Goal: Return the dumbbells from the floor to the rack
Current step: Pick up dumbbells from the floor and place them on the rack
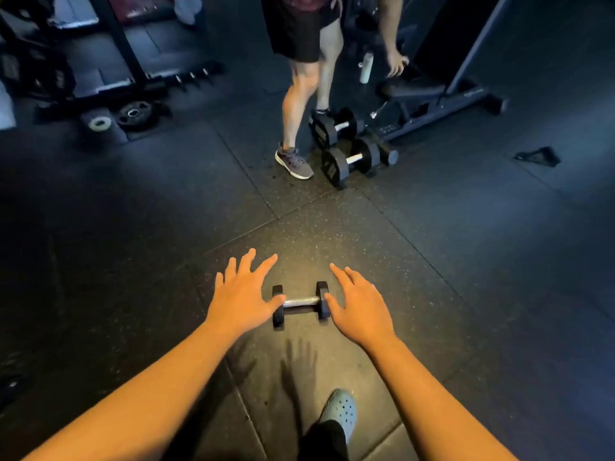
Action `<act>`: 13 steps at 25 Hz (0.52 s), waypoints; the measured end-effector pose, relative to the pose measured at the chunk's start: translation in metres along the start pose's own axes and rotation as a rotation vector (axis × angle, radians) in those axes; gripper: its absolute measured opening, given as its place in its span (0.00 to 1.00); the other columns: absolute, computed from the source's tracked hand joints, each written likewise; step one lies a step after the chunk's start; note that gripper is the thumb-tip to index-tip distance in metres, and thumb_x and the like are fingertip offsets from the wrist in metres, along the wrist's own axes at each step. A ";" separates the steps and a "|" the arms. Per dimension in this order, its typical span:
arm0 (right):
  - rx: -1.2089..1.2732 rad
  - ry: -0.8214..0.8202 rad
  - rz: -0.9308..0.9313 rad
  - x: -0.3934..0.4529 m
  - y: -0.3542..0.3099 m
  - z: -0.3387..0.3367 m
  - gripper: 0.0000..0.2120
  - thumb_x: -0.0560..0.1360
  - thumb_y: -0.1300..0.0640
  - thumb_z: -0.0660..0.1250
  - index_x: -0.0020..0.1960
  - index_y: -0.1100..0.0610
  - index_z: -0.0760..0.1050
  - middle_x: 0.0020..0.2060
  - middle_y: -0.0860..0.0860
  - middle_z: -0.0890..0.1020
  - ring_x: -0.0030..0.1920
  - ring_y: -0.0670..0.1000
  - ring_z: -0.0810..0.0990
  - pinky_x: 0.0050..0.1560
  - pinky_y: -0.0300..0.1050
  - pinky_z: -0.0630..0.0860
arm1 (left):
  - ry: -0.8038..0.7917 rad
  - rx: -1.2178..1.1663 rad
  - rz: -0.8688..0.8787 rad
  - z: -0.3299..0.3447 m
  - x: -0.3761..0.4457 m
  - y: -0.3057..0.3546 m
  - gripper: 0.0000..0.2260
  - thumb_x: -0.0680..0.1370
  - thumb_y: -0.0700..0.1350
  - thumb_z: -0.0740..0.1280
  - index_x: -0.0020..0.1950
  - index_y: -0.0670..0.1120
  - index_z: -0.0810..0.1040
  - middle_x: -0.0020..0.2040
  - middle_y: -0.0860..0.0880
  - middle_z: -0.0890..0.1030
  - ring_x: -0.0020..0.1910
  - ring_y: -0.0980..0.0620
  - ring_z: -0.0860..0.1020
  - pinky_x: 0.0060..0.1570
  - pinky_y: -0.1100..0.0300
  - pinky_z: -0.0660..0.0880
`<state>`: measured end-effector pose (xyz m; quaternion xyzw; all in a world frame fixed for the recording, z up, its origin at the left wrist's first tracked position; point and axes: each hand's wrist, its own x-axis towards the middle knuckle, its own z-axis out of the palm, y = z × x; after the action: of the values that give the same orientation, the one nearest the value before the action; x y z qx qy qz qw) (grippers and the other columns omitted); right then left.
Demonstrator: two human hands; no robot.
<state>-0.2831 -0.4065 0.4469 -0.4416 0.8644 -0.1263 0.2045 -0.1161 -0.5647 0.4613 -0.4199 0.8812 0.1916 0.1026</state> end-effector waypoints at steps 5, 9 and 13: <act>-0.111 -0.074 0.001 0.131 0.083 0.148 0.30 0.79 0.44 0.59 0.78 0.48 0.60 0.75 0.58 0.66 0.74 0.59 0.65 0.72 0.57 0.65 | -0.043 -0.029 -0.049 0.149 0.153 -0.032 0.38 0.75 0.64 0.68 0.81 0.64 0.53 0.83 0.49 0.48 0.81 0.36 0.49 0.75 0.33 0.55; -0.115 -0.132 0.063 0.199 0.145 0.270 0.30 0.78 0.43 0.60 0.78 0.48 0.60 0.75 0.59 0.64 0.71 0.63 0.67 0.68 0.59 0.69 | -0.105 -0.068 -0.210 0.275 0.240 -0.074 0.39 0.75 0.63 0.69 0.80 0.65 0.52 0.83 0.49 0.46 0.81 0.34 0.48 0.74 0.32 0.55; -0.081 -0.199 0.121 0.246 0.179 0.373 0.30 0.79 0.42 0.60 0.78 0.47 0.58 0.76 0.60 0.60 0.67 0.68 0.70 0.64 0.62 0.72 | -0.176 -0.083 -0.264 0.376 0.292 -0.104 0.39 0.75 0.62 0.70 0.81 0.63 0.53 0.83 0.43 0.45 0.79 0.30 0.52 0.71 0.30 0.61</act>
<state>-0.3665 -0.5172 -0.0136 -0.4069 0.8694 -0.0341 0.2783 -0.2102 -0.6695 -0.0046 -0.5176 0.7972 0.2488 0.1861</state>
